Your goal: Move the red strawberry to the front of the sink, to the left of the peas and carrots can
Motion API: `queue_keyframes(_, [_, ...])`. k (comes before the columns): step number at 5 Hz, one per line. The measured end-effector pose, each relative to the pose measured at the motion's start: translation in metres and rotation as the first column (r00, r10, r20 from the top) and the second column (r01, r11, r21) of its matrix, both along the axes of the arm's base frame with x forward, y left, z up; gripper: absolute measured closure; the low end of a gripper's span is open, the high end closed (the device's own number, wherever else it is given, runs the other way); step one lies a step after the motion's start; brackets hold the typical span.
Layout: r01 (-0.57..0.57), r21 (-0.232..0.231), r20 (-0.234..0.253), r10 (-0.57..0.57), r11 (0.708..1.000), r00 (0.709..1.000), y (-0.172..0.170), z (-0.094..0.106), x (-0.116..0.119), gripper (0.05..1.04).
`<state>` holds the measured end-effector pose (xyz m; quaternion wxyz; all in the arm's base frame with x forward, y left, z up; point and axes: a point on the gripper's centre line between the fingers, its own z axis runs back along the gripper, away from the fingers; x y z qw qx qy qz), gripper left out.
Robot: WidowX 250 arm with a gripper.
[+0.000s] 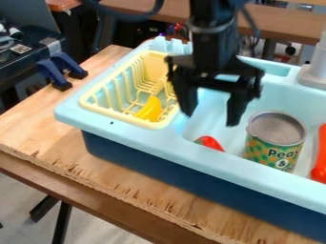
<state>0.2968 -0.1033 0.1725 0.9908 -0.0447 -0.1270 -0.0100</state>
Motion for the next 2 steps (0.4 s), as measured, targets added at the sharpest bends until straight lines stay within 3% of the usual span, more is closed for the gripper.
queue_keyframes(1, [0.081, -0.085, -0.018, -0.083, 0.993, 0.996, -0.012, 0.027, 0.001, 0.085])
queue_keyframes(2, [0.160, -0.021, -0.167, -0.162, 0.987, 0.973, -0.020, 0.008, 0.006, 0.085])
